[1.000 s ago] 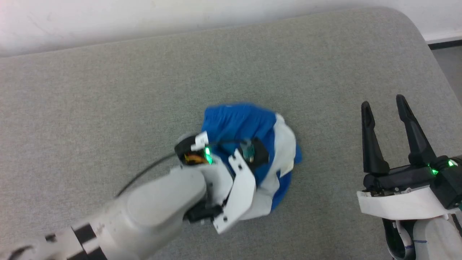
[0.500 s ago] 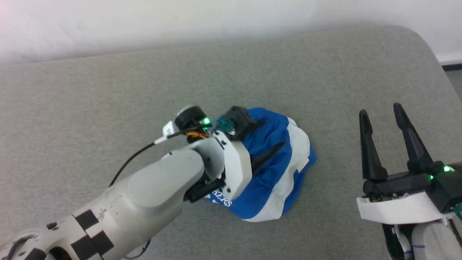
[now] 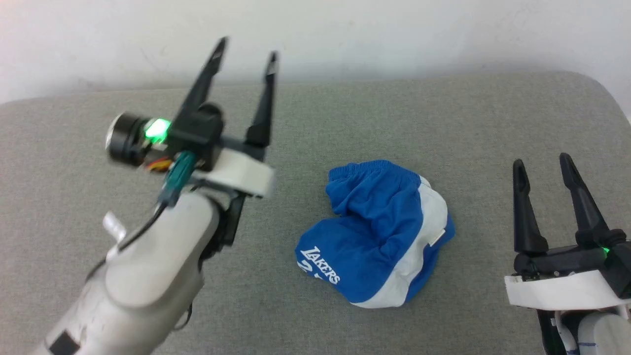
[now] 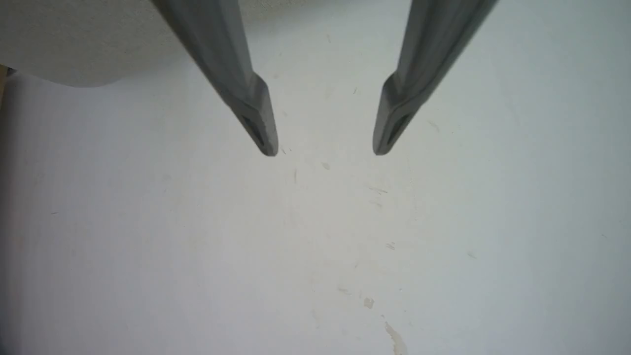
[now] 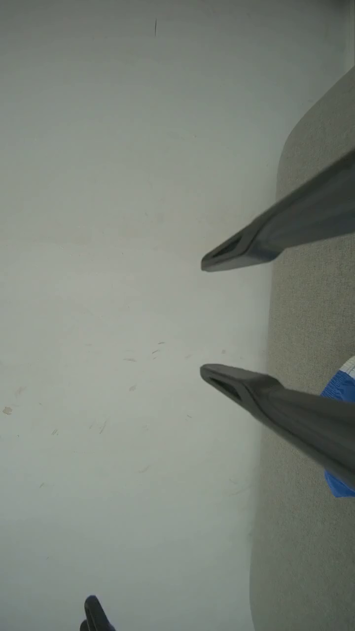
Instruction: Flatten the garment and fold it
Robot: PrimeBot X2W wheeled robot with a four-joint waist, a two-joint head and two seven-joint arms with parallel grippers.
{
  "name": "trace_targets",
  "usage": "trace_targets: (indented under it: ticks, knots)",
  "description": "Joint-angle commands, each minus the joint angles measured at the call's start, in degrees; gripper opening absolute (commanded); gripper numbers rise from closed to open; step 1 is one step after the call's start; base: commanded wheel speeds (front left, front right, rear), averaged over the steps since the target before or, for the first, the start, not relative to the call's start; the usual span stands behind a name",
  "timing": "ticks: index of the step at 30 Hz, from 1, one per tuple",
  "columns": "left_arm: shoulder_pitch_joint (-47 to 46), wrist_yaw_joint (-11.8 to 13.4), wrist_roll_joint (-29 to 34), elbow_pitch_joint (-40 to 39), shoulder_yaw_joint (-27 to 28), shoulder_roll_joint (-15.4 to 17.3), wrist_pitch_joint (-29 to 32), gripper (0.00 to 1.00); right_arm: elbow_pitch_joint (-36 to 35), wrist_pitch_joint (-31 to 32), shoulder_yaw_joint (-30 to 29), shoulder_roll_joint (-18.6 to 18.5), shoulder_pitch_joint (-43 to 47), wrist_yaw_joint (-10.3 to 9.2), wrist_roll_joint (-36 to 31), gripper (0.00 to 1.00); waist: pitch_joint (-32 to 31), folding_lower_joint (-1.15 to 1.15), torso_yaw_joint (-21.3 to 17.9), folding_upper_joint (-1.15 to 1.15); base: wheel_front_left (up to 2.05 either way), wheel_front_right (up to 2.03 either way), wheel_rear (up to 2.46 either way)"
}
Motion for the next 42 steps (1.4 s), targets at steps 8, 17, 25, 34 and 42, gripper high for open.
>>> trace_targets:
  ticks: [8,17,25,34,42]
  knots:
    - [20.01,6.15,9.91,-7.72,17.56,-3.17,-0.26,1.00,1.69,-0.27,-2.62,0.17,1.07,-0.11,1.26,1.00,-0.38,0.01,0.83,0.00,0.00,0.00,0.00]
    - [33.50,-1.71,17.66,-8.48,27.70,-8.79,-0.27,1.00,5.33,-0.27,-2.08,0.17,3.49,-0.11,2.85,1.00,-2.18,0.01,0.93,0.00,0.00,0.00,0.00]
    - [38.61,-6.88,22.80,-6.71,30.45,-12.26,-0.27,1.00,6.80,-0.27,-1.06,0.17,5.50,-0.11,2.65,1.00,-3.26,0.01,0.99,0.00,0.00,0.00,0.00]
    - [39.59,-9.07,26.08,-6.22,32.60,-14.19,-0.27,1.00,7.66,-0.27,-0.44,0.17,5.68,-0.11,2.38,1.00,-3.55,0.01,1.20,0.00,0.00,0.00,0.00]
    - [39.73,-8.53,27.31,-6.72,33.72,-14.67,-0.27,1.00,6.69,-0.27,-1.46,0.17,2.36,-0.11,0.98,1.00,-3.37,0.01,1.25,0.00,0.00,0.00,0.00]
